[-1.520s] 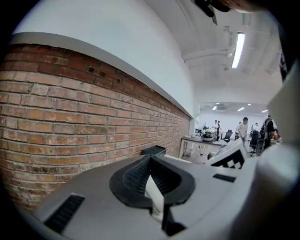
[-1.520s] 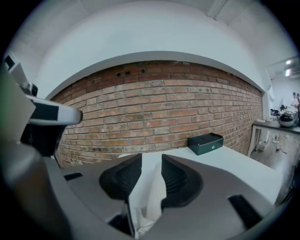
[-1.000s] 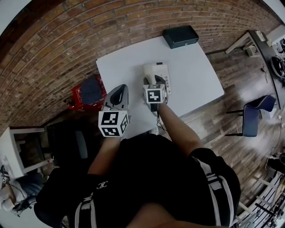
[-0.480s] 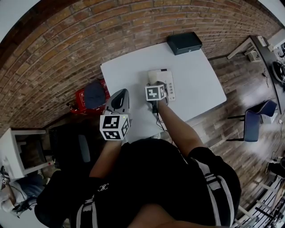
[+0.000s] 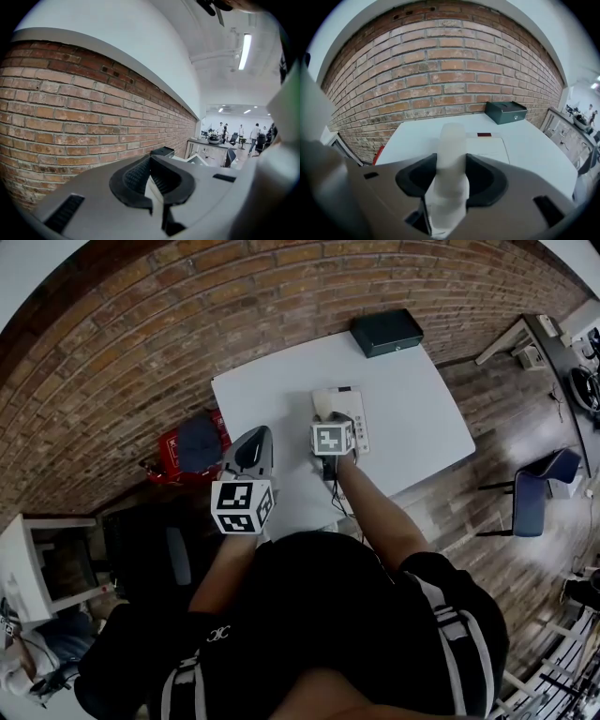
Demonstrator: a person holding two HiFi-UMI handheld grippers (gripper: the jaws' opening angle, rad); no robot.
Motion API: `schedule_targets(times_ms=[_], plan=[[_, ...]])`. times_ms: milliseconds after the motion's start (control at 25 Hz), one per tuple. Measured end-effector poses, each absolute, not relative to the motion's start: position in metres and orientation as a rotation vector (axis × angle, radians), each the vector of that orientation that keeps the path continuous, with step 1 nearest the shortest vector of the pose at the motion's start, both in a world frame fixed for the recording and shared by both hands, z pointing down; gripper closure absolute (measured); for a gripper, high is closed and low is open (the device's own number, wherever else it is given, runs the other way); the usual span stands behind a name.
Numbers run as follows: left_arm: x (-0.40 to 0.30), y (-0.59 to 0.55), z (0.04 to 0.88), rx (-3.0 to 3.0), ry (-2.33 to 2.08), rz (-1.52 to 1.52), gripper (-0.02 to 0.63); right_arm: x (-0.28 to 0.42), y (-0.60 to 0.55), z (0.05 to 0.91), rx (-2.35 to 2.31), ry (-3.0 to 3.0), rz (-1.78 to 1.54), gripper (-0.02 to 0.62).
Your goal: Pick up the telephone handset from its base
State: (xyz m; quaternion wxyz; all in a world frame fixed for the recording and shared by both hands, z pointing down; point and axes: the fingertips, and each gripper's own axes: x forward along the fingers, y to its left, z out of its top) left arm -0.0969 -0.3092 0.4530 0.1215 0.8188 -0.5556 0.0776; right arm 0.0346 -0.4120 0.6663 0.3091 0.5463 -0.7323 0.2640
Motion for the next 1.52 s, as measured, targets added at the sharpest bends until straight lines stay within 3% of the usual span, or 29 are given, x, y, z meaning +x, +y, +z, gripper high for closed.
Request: schedule_targets(times_ms=[920,1520], plan=[[-0.070,-0.320,0.447,2.471,-1.528,0.187,0.604,0.071,-0.357,0.467,1.801,-2.461,0.424,0.414],[-0.034,-0.328,0.437,2.553,-1.425,0.176,0.605,0.086,-0.333,0.442,1.862,-2.483,0.357,0.414]])
